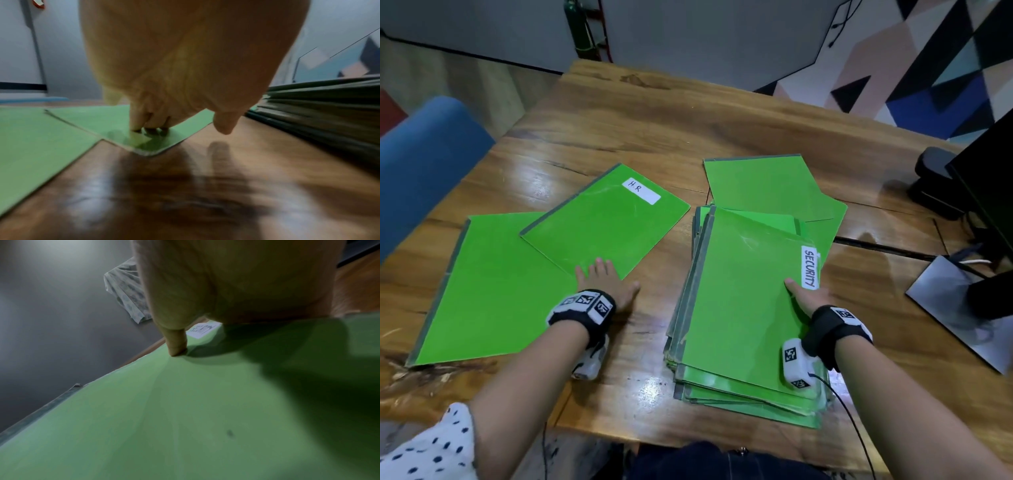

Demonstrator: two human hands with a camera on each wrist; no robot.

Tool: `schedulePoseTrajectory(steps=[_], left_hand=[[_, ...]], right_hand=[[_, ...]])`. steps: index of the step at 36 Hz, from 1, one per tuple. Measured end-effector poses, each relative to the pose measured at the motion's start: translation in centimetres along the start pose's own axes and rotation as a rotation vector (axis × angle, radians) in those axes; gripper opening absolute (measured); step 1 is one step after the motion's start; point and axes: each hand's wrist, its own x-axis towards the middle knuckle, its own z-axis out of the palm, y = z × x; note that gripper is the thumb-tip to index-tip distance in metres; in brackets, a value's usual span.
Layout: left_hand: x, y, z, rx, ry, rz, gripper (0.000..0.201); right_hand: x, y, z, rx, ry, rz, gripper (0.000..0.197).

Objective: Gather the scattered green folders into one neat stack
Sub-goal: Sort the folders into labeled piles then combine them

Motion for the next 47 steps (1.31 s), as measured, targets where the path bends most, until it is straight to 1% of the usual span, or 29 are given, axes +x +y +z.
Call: schedulePoseTrajectory(steps=[3, 6, 8, 9, 11, 13, 14, 15, 17, 18, 19, 21, 24, 26, 28, 31, 33, 34, 36, 38, 39, 40, 42, 45, 47], left_hand=[[-2.3, 1.5, -0.2, 0.043, -0.007, 0.021, 0.082], [-4.2, 2.6, 0.1, 0.065, -0.031, 0.146, 0.059], [-4.7, 2.7, 0.0, 0.012, -0.035, 0.191, 0.046], [-4.6, 2.3, -0.5, -0.051, -0.015, 0.183, 0.04], [-3.0, 1.0, -1.6, -0.179, 0.076, 0.116, 0.029], [-1.1, -1.2, -2.9, -0.275, 0.172, 0.015, 0.02], [0.0, -2.4, -3.4, -0.313, 0.206, -0.037, 0.025], [1.2, -3.6, -3.5, -0.344, 0.22, -0.076, 0.041], [3.1, -5.9, -3.5, -0.376, 0.199, -0.151, 0.076], [3.9, -6.8, -3.3, -0.387, 0.169, -0.192, 0.088], [4.5, -7.5, -3.1, -0.399, 0.139, -0.224, 0.096], [5.0, -8.6, -2.9, -0.402, 0.118, -0.242, 0.104], [5.2, -9.4, -2.9, -0.424, 0.113, -0.267, 0.109], [5.3, -9.7, -2.5, -0.504, 0.09, -0.275, 0.108], [5.2, -9.9, -2.2, -0.585, 0.084, -0.251, 0.1], [4.8, -10.5, -2.0, -0.671, 0.054, -0.176, 0.079], [4.4, -11.6, -2.0, -0.771, 0.086, -0.149, 0.07], [4.2, -12.6, -2.1, -0.803, 0.124, -0.158, 0.069], [3.9, -14.8, -2.4, -0.795, 0.19, -0.228, 0.073], [3.7, -17.2, -2.3, -0.675, 0.192, -0.339, 0.077], [3.8, -18.3, -2.0, -0.621, 0.18, -0.411, 0.083], [4.0, -19.4, -1.6, -0.591, 0.14, -0.475, 0.091], [4.3, -20.9, -0.1, -0.563, 0.035, -0.554, 0.111], [4.8, -22.1, 1.9, -0.524, -0.059, -0.582, 0.121], [4.2, -22.0, 2.1, -0.507, -0.05, -0.584, 0.124]], right_hand=[[-0.2, 0.0, 0.0, 0.01, 0.01, -0.005, 0.074], [-0.6, 0.1, -0.1, 0.008, 0.019, -0.021, 0.069], [-1.0, 0.2, 0.0, -0.003, 0.017, -0.033, 0.065], [-1.1, 0.2, 0.0, -0.015, 0.024, -0.043, 0.06], [-1.8, 0.0, 0.2, -0.023, 0.043, -0.071, 0.051], [-2.7, -0.3, 0.5, -0.016, 0.037, -0.077, 0.051], [-3.3, -0.5, 0.7, -0.017, 0.037, -0.084, 0.055], [-3.7, -0.6, 0.8, -0.024, 0.038, -0.087, 0.057], [-4.3, -1.0, 1.1, -0.022, 0.021, -0.086, 0.058], [-4.4, -1.3, 1.4, -0.021, 0.01, -0.077, 0.06], [-4.4, -1.4, 1.6, -0.022, -0.001, -0.061, 0.062], [-4.7, -1.8, 1.9, -0.022, -0.014, -0.038, 0.064], [-4.8, -2.1, 2.1, -0.021, -0.021, -0.018, 0.063], [-4.9, -2.3, 2.2, -0.017, -0.03, -0.01, 0.063], [-4.9, -2.3, 2.2, -0.013, -0.038, -0.003, 0.063], [-5.1, -2.3, 2.1, -0.02, -0.036, -0.002, 0.059], [-5.1, -2.3, 2.1, -0.009, -0.043, -0.003, 0.059], [-5.1, -2.4, 2.1, 0.0, -0.049, -0.003, 0.059], [-5.3, -2.4, 2.1, 0.018, -0.055, -0.003, 0.058], [-5.5, -2.4, 2.2, 0.023, -0.044, -0.011, 0.056], [-5.5, -2.4, 2.3, 0.028, -0.033, -0.019, 0.056], [-5.7, -2.4, 2.4, 0.032, -0.021, -0.028, 0.057], [-5.8, -2.5, 2.5, 0.04, -0.007, -0.041, 0.057], [-5.9, -2.4, 2.5, 0.048, -0.001, -0.04, 0.056], [-6.0, -2.5, 2.6, 0.048, 0.002, -0.038, 0.057]])
